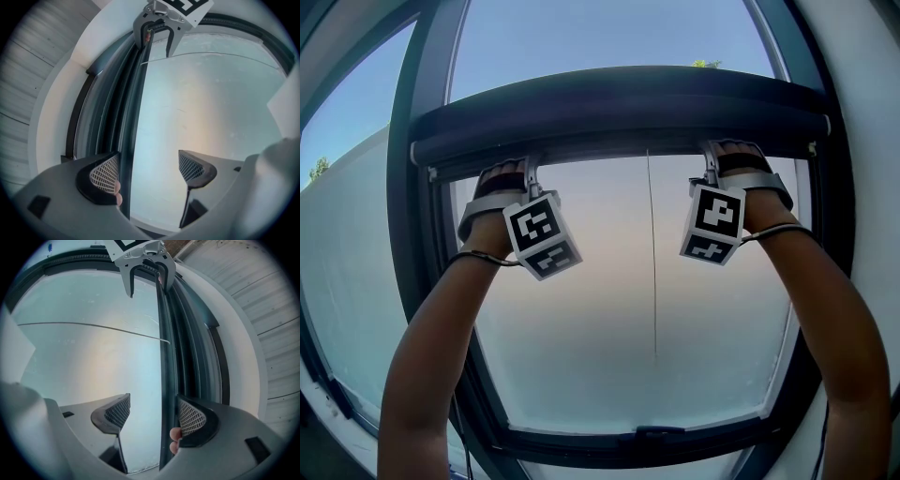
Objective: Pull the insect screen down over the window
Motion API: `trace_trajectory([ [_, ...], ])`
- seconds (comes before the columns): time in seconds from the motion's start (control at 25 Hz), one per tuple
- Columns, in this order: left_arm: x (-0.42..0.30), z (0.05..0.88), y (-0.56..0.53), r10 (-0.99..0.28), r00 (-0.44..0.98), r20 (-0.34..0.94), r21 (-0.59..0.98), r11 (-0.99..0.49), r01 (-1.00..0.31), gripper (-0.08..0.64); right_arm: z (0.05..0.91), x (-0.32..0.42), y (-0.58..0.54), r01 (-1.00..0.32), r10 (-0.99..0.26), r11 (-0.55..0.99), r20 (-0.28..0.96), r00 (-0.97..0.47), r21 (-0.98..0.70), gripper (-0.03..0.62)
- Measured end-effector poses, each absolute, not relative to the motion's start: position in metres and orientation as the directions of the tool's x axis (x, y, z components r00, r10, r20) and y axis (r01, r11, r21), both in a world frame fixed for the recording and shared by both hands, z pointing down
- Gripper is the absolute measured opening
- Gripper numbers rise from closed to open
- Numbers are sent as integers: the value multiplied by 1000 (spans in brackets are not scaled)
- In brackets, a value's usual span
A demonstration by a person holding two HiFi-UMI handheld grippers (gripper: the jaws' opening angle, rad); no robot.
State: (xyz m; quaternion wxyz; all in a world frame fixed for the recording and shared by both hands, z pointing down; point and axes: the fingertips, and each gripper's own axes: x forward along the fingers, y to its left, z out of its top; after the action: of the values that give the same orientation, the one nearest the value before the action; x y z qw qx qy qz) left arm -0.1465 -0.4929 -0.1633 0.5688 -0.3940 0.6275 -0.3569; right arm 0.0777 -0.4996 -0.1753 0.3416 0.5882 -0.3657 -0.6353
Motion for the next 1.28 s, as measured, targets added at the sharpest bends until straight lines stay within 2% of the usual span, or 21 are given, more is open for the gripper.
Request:
trace_trajectory([
  [0.2,-148,-137,-492,-916,-33,-399,-913,400,-82,380,-148,77,-499,1,-873,-484,-483,-67,875,287],
  [1.28,-146,-107,-491,-943,-33,-332,-941,334,-63,380,-121,81,-500,28,-907,-420,-418,-49,907,301],
])
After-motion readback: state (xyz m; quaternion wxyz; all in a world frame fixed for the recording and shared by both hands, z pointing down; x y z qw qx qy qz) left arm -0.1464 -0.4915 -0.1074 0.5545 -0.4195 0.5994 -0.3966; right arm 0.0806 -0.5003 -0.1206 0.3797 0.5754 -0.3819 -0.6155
